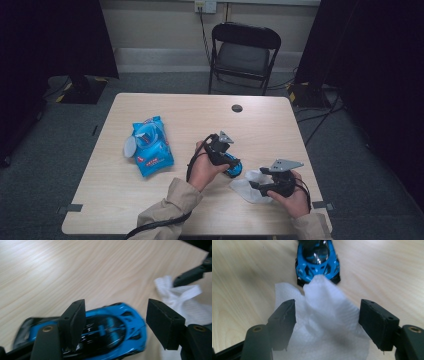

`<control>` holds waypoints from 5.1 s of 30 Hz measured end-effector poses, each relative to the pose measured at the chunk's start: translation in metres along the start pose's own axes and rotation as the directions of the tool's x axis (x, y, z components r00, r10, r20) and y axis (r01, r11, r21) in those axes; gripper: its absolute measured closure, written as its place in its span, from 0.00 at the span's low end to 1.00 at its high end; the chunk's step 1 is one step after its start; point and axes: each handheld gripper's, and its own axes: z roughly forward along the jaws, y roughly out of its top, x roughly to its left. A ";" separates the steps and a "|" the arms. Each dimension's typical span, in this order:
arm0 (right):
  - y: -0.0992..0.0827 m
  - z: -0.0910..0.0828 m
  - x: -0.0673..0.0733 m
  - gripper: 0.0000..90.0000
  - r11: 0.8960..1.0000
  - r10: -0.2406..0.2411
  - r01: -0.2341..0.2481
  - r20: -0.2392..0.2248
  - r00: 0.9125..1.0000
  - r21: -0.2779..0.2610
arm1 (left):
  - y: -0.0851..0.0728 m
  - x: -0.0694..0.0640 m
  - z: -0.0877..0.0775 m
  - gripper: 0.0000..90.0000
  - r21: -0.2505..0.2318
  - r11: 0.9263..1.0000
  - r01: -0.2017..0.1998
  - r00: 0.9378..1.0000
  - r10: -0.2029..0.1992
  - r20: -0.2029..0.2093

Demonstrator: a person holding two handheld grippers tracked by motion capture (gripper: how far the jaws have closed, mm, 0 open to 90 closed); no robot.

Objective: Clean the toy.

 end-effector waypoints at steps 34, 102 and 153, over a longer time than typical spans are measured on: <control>-0.002 0.013 0.007 0.25 0.998 -0.037 0.037 0.001 0.999 0.055 | -0.016 0.026 -0.002 0.19 0.037 0.999 -0.035 0.998 0.037 -0.041; 0.016 0.042 0.008 0.85 0.978 0.207 -0.206 -0.022 0.978 0.046 | -0.016 0.016 0.028 0.00 0.035 0.996 -0.086 0.996 0.087 -0.028; 0.019 0.025 -0.030 0.85 0.948 0.318 -0.316 0.052 0.947 -0.043 | -0.016 0.015 0.028 0.00 0.033 0.996 -0.084 0.996 0.085 -0.029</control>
